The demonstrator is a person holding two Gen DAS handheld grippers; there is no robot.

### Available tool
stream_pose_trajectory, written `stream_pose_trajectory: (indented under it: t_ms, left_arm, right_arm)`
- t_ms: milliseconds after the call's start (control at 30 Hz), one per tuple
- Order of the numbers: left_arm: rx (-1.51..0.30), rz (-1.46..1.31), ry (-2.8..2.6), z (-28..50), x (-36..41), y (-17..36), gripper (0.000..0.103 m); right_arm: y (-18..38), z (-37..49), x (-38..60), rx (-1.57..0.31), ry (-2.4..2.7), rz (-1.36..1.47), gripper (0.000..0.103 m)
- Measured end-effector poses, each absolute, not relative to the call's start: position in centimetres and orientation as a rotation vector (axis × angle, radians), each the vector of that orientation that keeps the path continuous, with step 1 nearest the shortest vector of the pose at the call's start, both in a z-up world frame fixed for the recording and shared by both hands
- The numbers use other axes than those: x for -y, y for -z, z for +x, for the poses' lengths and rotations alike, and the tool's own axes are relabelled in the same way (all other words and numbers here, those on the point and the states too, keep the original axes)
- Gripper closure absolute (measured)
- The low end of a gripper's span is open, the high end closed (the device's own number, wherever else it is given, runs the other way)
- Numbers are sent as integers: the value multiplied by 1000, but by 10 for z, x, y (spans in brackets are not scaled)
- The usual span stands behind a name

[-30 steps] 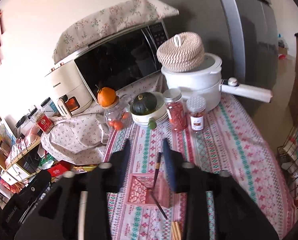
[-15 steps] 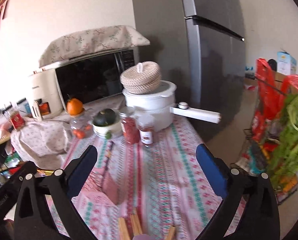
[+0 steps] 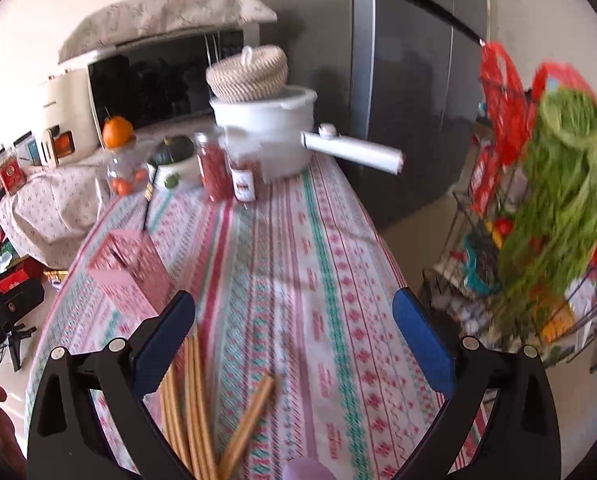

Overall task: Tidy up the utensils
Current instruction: 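Move both tools back down to the wooden chopstick pile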

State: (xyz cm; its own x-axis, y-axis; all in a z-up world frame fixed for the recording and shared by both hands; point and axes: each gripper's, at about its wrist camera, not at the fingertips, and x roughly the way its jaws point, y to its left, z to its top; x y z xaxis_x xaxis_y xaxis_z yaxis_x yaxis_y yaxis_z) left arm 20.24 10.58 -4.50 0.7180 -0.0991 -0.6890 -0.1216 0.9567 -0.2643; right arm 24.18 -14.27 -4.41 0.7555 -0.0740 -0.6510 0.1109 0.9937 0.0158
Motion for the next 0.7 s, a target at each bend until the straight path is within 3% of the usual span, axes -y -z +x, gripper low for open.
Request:
stream_pose_trajectory:
  t_ms: [300,433,700]
  left_arm:
    - [-1157,-320,-60,233,-102,124,7]
    - [-1207,-282,-115,242,-97,141,7]
    - [-1272,-258,-134,255,-82,164,7]
  right_arm:
    - [105,257,184,-1003,86,169,7]
    - [129,263,196,-1118,98,215,7]
    - [140,264,207,-1169,99,301,7]
